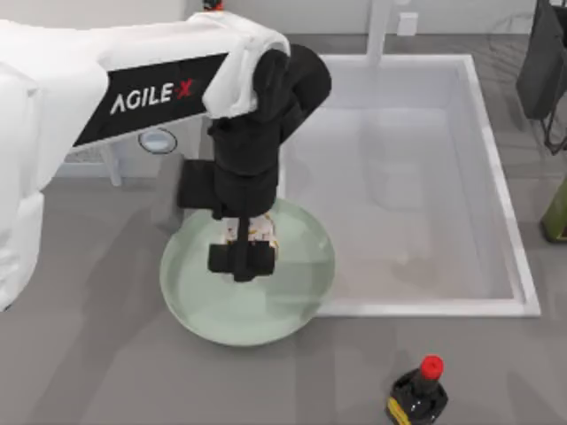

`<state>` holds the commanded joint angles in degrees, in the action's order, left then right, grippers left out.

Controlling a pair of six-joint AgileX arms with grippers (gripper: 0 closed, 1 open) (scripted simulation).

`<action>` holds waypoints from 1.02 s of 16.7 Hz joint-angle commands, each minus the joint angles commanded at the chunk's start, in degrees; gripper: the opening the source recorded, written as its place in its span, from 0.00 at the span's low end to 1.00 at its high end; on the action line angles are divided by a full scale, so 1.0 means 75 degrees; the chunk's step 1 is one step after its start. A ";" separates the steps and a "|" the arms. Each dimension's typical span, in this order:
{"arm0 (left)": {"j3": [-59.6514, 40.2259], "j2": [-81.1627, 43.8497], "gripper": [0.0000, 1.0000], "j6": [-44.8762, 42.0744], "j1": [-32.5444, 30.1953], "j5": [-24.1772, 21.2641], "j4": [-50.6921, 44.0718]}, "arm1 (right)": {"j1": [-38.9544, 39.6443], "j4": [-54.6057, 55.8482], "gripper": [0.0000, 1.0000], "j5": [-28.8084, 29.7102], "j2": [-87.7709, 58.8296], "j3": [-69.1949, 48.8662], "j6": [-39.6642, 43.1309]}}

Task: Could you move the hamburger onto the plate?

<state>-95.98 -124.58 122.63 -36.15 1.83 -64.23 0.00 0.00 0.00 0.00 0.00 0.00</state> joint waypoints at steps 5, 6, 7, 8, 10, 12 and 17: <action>0.0091 -0.0046 0.08 0.0013 -0.0008 0.0002 0.0096 | 0.0000 0.0000 1.00 0.0000 0.0000 0.0000 0.0000; 0.0091 -0.0046 0.15 0.0013 -0.0008 0.0002 0.0096 | 0.0000 0.0000 1.00 0.0000 0.0000 0.0000 0.0000; 0.0091 -0.0046 0.23 0.0013 -0.0008 0.0002 0.0096 | 0.0000 0.0000 1.00 0.0000 0.0000 0.0000 0.0000; 0.0091 -0.0046 0.30 0.0013 -0.0008 0.0002 0.0096 | 0.0000 0.0000 1.00 0.0000 0.0000 0.0000 0.0000; 0.0091 -0.0046 0.45 0.0013 -0.0008 0.0002 0.0096 | 0.0000 0.0000 1.00 0.0000 0.0000 0.0000 0.0000; 0.0091 -0.0046 0.60 0.0013 -0.0008 0.0002 0.0096 | 0.0000 0.0000 1.00 0.0000 0.0000 0.0000 0.0000; 0.0091 -0.0046 0.98 0.0013 -0.0008 0.0002 0.0096 | 0.0000 0.0000 1.00 0.0000 0.0000 0.0000 0.0000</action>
<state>-95.29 -124.92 122.73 -36.20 1.85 -63.51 0.00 0.00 0.00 0.00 0.00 0.00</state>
